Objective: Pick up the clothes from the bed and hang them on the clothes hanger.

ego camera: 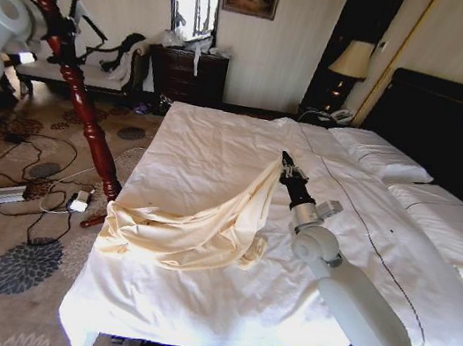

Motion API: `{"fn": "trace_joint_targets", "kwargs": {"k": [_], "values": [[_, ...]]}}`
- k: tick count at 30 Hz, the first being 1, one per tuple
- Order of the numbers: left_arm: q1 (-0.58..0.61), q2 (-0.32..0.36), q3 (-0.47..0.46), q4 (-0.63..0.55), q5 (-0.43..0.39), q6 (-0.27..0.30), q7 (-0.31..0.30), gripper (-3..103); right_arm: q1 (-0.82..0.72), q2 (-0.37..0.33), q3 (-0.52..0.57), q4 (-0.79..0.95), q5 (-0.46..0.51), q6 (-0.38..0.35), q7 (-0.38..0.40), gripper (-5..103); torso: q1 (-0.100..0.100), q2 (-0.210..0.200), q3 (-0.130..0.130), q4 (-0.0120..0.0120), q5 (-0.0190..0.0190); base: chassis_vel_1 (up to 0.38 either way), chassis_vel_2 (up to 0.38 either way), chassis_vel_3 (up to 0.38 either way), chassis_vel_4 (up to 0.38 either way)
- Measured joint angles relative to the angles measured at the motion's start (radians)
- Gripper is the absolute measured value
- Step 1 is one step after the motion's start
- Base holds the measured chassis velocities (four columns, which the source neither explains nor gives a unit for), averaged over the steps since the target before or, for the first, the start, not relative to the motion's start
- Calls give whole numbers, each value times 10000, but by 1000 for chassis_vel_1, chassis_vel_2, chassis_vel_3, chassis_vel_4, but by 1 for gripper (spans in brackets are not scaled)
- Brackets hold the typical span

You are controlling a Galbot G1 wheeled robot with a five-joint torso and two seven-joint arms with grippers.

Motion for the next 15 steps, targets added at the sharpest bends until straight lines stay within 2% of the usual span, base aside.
{"fn": "trace_joint_targets", "kwargs": {"k": [4,9,15], "values": [[53,34,-106,-23,-40,-77,92,16,-60,-58,50,14,-10,0,6,0,0,0,0,2,-1,0,0,0,0],[64,33,-340,-159,-9,-460,296,16,-77,-109,58,8,-36,0,24,0,0,-1,0,2,-1,0,0,0,0],[-65,49,-593,-781,17,-726,425,16,-71,-125,89,24,-37,0,119,0,0,0,0,1,0,0,0,0,0]]}}
